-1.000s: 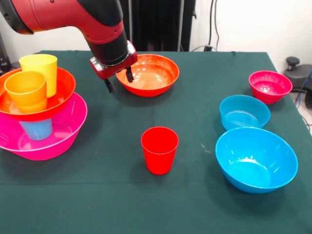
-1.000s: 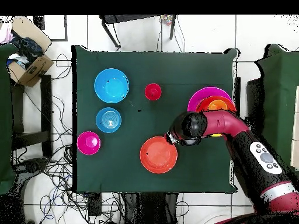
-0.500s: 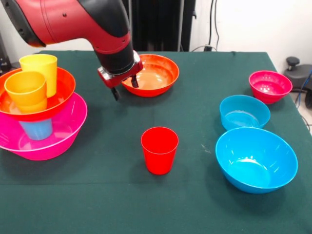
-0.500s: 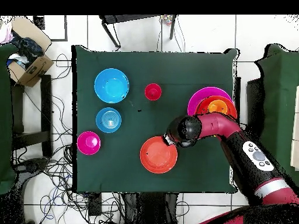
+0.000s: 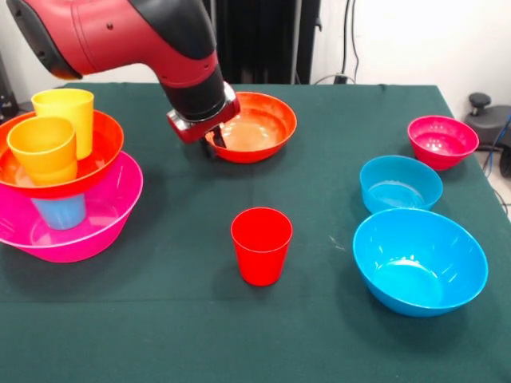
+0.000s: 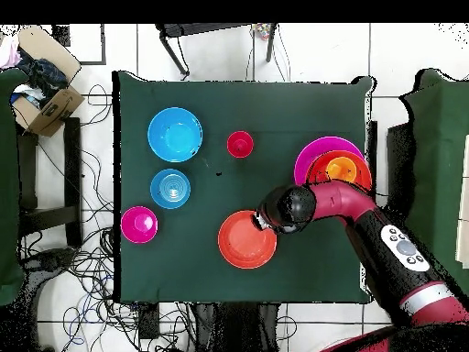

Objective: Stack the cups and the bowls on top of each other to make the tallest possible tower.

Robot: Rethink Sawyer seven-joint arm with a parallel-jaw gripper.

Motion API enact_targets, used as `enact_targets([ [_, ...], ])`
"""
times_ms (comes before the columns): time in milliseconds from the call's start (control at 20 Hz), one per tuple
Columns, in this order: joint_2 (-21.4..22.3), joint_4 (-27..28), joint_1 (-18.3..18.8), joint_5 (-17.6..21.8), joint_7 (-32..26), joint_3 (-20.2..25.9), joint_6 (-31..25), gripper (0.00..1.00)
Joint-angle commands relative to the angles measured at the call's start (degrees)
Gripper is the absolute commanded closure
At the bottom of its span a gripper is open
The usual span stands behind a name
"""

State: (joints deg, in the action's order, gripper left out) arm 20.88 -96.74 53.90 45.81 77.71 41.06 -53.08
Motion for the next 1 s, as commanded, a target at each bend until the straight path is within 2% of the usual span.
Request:
enact_targets([
  [50, 3.86, -2.36, 1.91, 3.09, -10.92, 3.13, 6.89, 1.0],
  [250, 7.49, -4.55, 3.72, 0.5, -10.39, 5.08, 5.16, 1.0],
  [350, 9.6, -4.99, 4.01, -1.44, -6.14, 4.94, 4.51, 1.0],
  [400, 10.49, -5.42, 4.63, -1.95, -5.77, 5.66, 4.87, 1.0],
  [600, 12.57, -5.43, 5.95, -5.75, -8.28, 8.57, 0.94, 1.0],
  [750, 12.87, -4.67, 5.4, -8.98, -6.28, 9.3, -0.56, 1.0],
  [1000, 13.21, -4.56, 5.85, -12.91, -7.25, 10.92, -1.99, 1.0],
])
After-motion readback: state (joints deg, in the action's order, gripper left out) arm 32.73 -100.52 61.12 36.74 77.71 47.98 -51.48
